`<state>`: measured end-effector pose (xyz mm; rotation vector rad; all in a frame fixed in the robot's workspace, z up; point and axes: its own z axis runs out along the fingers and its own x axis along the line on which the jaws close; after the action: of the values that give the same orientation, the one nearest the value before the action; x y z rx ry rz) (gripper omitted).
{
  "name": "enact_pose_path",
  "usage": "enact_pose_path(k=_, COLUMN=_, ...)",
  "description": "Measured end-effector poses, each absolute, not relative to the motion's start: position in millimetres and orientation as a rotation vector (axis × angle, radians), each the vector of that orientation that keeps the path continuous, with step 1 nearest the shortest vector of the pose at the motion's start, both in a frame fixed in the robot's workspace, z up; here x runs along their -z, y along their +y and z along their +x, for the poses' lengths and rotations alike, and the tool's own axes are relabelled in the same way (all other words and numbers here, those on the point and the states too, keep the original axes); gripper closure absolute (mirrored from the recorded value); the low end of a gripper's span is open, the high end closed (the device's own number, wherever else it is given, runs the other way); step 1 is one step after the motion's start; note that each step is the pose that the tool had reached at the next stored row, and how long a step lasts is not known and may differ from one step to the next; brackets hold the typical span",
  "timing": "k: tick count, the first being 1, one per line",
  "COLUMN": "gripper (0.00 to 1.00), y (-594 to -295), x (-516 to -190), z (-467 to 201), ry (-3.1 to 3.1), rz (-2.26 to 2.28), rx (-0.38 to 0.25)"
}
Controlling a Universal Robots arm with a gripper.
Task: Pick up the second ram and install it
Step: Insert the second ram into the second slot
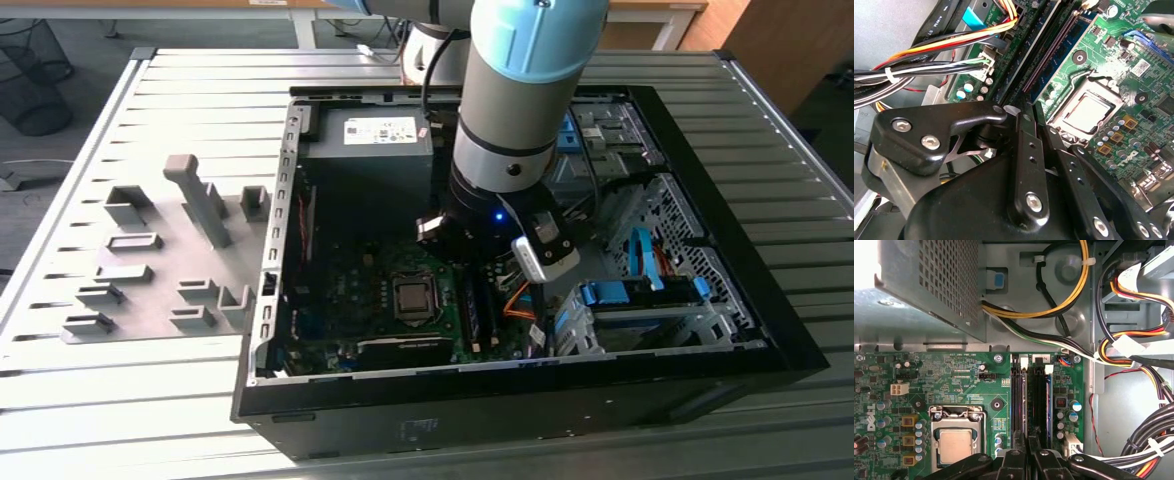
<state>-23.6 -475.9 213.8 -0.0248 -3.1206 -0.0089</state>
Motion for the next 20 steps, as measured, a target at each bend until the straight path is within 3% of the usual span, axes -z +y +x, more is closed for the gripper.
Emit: enact_pose_path(k=20, gripper=0.86, y=-476.0, x=-208.1, z=-23.2, ry=-3.121, rz=-0.024, rx=0.009)
